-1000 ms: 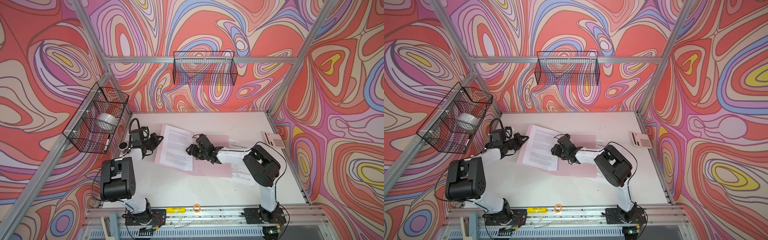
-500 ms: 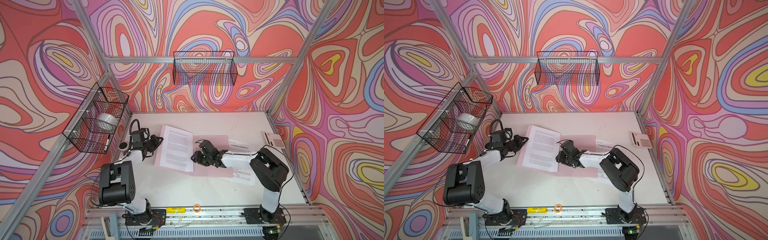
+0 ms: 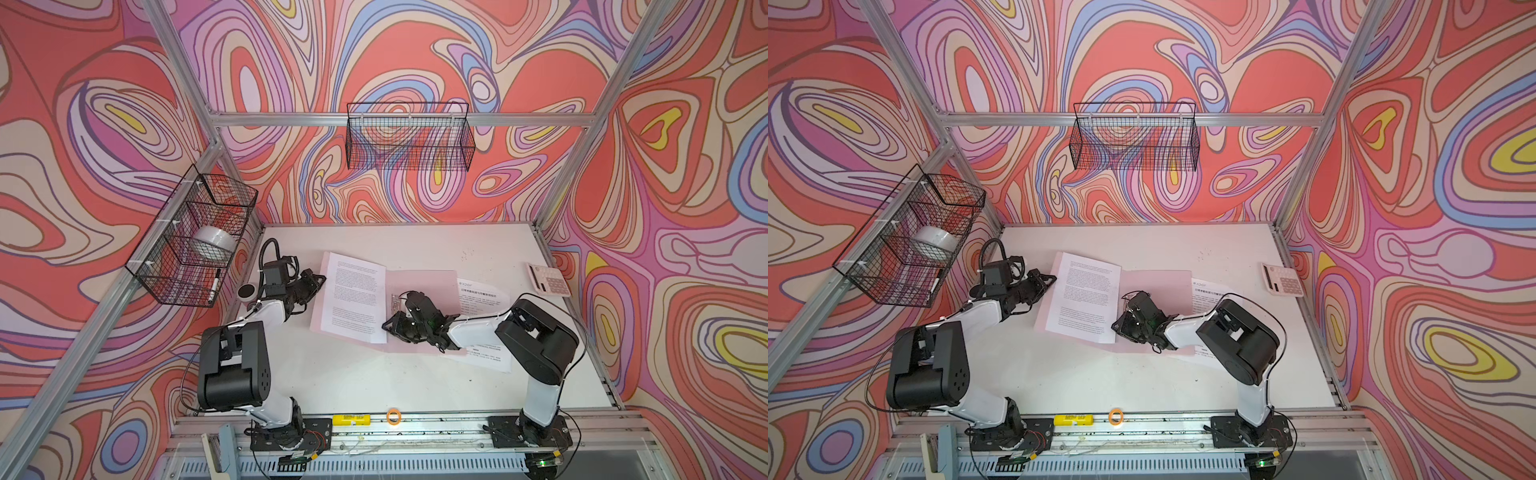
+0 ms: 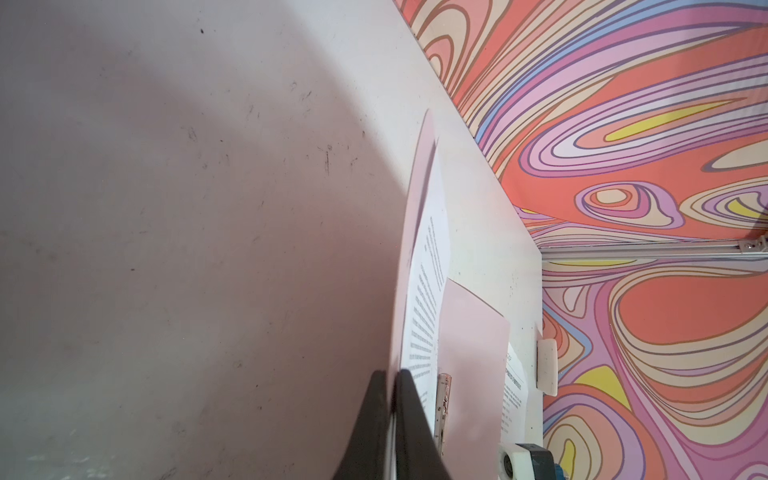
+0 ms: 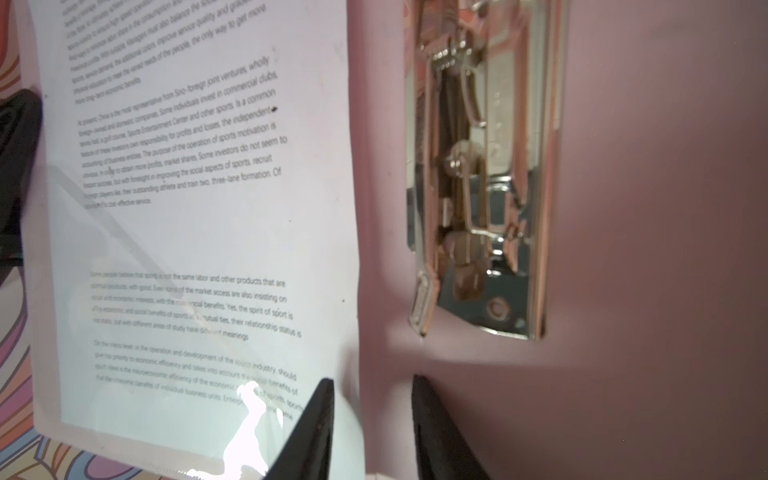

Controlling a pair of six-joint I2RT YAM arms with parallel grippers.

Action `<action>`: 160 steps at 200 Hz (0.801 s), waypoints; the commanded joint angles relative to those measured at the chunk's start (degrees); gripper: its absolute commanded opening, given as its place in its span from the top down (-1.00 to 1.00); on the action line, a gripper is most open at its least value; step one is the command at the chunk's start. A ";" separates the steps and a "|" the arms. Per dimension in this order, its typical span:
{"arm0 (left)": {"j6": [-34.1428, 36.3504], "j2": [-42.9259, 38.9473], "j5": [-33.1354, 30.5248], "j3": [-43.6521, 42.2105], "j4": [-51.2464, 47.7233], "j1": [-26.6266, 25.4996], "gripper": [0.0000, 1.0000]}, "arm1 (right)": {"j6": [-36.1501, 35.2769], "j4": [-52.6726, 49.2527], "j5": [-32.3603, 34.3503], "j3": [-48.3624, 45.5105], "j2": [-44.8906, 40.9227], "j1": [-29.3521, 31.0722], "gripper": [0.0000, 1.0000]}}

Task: Put the files into the folder

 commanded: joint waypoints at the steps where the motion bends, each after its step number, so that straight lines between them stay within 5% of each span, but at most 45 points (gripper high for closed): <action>1: -0.35 0.81 -0.76 -0.87 0.49 -0.21 0.85 | 3.19 4.68 -1.69 -2.31 1.06 0.99 0.53; 69: -0.68 0.91 -0.88 -1.13 0.77 -0.21 0.91 | 5.33 8.21 -1.59 -3.34 1.53 1.66 1.00; 160: -1.05 0.82 -0.94 -1.05 0.49 -0.21 0.78 | 7.80 12.59 -0.75 -4.76 2.97 2.16 1.00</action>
